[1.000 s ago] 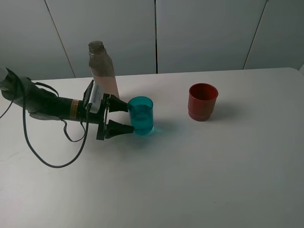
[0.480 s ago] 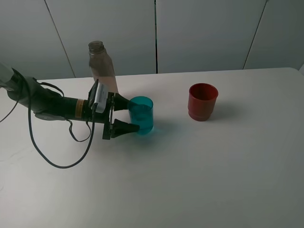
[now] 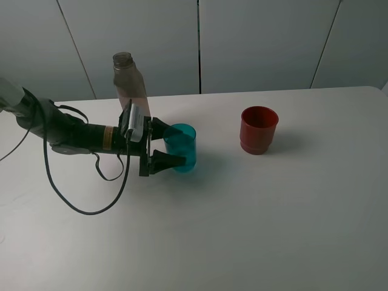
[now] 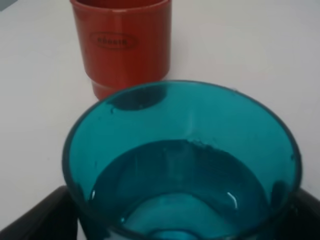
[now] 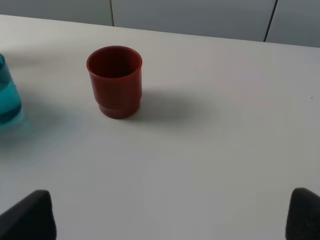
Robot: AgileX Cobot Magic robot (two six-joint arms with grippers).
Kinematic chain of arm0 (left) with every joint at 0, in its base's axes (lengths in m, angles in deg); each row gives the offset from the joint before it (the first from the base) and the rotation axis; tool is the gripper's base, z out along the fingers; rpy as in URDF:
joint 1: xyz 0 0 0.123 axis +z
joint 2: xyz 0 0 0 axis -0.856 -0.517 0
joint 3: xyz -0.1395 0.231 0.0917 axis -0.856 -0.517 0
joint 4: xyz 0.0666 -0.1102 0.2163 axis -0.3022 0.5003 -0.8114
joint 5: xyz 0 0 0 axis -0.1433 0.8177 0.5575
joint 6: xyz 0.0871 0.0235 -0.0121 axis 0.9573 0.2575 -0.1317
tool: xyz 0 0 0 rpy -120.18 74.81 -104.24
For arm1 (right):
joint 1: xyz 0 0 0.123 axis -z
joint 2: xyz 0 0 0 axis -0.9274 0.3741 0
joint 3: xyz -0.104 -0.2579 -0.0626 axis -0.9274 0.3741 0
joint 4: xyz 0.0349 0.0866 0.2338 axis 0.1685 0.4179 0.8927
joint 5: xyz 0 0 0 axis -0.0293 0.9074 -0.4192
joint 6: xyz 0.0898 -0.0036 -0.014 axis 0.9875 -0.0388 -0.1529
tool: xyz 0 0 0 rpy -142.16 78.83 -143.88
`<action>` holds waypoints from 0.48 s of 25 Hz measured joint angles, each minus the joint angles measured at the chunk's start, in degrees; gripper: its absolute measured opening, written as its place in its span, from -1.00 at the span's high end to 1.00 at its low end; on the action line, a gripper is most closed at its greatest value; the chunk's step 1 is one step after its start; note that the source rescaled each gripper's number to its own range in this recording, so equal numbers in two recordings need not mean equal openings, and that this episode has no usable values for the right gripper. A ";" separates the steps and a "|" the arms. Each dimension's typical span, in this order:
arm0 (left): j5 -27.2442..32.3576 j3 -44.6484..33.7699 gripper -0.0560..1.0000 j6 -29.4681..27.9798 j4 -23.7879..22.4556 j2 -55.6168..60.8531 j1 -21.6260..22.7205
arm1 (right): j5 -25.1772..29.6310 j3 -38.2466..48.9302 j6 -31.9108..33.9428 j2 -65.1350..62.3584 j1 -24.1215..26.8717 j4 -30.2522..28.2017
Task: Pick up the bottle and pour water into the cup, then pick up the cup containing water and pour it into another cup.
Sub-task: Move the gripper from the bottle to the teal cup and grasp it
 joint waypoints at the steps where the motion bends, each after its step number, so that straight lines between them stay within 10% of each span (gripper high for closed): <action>1: 0.44 0.00 -1.00 0.00 0.12 0.00 -0.24 | 0.00 0.00 0.00 0.00 0.00 0.00; 12: 2.92 0.00 -1.00 0.00 3.53 -0.64 -1.55 | 0.00 0.00 0.00 0.00 0.00 0.00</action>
